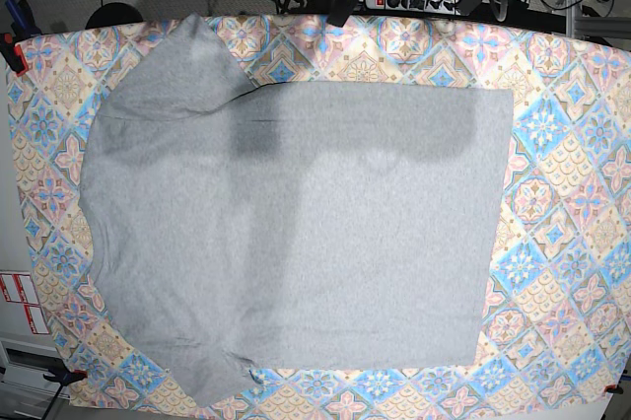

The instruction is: Fold the T-shirt properly

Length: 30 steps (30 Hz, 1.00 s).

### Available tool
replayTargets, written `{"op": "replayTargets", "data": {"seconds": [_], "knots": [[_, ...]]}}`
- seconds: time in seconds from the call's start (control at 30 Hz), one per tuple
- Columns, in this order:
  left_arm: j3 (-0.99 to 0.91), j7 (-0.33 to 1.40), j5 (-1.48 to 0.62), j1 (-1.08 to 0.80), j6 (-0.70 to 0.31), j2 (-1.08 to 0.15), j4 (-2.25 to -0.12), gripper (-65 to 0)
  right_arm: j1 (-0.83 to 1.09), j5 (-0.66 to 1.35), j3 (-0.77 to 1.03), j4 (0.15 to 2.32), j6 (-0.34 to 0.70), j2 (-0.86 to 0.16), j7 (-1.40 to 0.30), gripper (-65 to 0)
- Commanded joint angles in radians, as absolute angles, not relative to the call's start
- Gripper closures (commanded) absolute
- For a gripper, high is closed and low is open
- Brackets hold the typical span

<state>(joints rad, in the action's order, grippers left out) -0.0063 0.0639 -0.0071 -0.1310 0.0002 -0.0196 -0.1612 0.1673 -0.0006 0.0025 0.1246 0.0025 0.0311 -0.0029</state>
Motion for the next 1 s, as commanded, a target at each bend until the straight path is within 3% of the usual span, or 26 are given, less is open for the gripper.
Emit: {"op": "replayTargets", "data": {"seconds": [0.0, 0.97], "knots": [[-0.007, 0.065, -0.007, -0.139, 0.004, -0.024, -0.163, 0.0, 0.176, -0.001, 0.001, 0.124, 0.004, 0.033, 0.001, 0.0], [-0.008, 0.064, -0.005, -0.203, 0.004, -0.028, -0.239, 0.0, 0.18, -0.001, 0.002, 0.124, 0.004, 0.033, 0.005, 0.0]]}}
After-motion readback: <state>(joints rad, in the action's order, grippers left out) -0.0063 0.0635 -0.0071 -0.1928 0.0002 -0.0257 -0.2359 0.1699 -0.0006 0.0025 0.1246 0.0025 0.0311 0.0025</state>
